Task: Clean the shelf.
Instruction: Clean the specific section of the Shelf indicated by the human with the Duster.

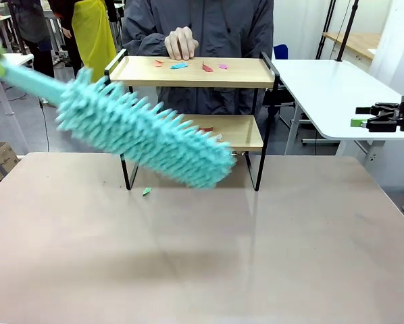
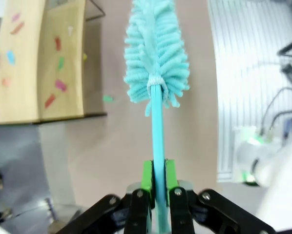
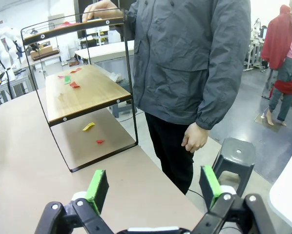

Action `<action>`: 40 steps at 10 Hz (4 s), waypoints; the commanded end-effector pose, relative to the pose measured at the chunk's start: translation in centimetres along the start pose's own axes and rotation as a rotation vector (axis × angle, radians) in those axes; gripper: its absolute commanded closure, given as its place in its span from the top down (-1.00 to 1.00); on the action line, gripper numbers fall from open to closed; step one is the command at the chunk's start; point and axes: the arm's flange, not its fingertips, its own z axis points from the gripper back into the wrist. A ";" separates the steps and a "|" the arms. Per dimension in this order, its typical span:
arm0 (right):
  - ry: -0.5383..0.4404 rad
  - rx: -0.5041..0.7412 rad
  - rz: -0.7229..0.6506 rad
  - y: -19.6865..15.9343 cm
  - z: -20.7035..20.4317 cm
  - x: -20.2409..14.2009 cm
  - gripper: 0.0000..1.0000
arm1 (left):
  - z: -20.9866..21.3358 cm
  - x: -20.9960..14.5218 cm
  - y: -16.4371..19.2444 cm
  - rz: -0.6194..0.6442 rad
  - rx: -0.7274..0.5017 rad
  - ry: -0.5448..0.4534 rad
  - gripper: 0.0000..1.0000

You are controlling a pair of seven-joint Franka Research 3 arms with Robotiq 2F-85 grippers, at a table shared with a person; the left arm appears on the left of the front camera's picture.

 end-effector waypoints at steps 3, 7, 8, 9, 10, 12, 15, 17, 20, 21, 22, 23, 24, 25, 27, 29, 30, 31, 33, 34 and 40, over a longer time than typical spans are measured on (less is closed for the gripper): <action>0.009 -0.017 -0.013 0.4 -0.2 0.9 1.00 | 3.9 13.1 -1.2 0.392 0.174 -0.130 -0.74; 0.009 -0.017 -0.013 0.4 -0.2 0.9 1.00 | 1.0 21.2 -1.3 0.658 0.349 -0.159 -0.74; 0.009 -0.017 -0.013 0.4 -0.2 0.9 1.00 | 0.4 21.6 -0.7 0.636 0.292 -0.065 -0.74; 0.009 -0.017 -0.013 0.4 -0.2 0.9 1.00 | 1.5 20.5 -1.5 0.644 0.316 -0.205 -0.74; 0.009 -0.017 -0.013 0.4 -0.2 0.9 1.00 | 1.5 20.5 -1.5 0.644 0.316 -0.205 -0.74; 0.009 -0.017 -0.013 0.4 -0.2 0.9 1.00 | 0.2 21.4 -1.1 0.648 0.313 -0.168 -0.74; 0.009 -0.017 -0.013 0.4 -0.2 0.9 1.00 | -3.8 25.9 -0.6 0.987 0.423 -0.192 -0.74; 0.009 -0.017 -0.013 0.4 -0.2 0.9 1.00 | -6.3 29.9 -0.5 1.086 0.474 -0.255 -0.74; 0.009 -0.017 -0.013 0.4 -0.2 0.9 1.00 | -9.3 33.5 -0.8 1.290 0.596 -0.340 -0.74; 0.009 -0.017 -0.013 0.4 -0.2 0.9 1.00 | -10.3 34.3 -0.6 1.337 0.623 -0.347 -0.74; 0.009 -0.017 -0.013 0.4 -0.2 0.9 1.00 | -11.3 35.0 -0.5 1.368 0.656 -0.364 -0.74; 0.009 -0.017 -0.013 0.4 -0.2 0.9 1.00 | -12.3 35.4 -0.3 1.382 0.648 -0.386 -0.74; 0.009 -0.017 -0.013 0.4 -0.2 0.9 1.00 | -13.3 35.7 0.2 1.399 0.634 -0.415 -0.74; 0.009 -0.017 -0.013 0.4 -0.2 0.9 1.00 | -14.0 35.7 0.6 1.416 0.628 -0.433 -0.74; 0.009 -0.017 -0.013 0.4 -0.2 0.9 1.00 | -15.5 35.9 1.4 1.431 0.626 -0.430 -0.74; 0.009 -0.017 -0.013 0.4 -0.2 0.9 1.00 | -17.5 35.8 2.2 1.447 0.605 -0.399 -0.74; 0.009 -0.017 -0.013 0.4 -0.2 0.9 1.00 | -18.4 35.7 2.4 1.456 0.601 -0.379 -0.74; 0.009 -0.017 -0.013 0.4 -0.2 0.9 1.00 | -19.3 35.4 2.5 1.468 0.589 -0.362 -0.74; 0.009 -0.017 -0.013 0.4 -0.2 0.9 1.00 | -20.6 34.9 2.8 1.494 0.581 -0.334 -0.74; 0.009 -0.017 -0.013 0.4 -0.2 0.9 1.00 | -20.7 34.5 2.9 1.515 0.573 -0.336 -0.74; 0.009 -0.017 -0.013 0.4 -0.2 0.9 1.00 | -21.3 32.5 4.5 1.489 0.556 -0.225 -0.74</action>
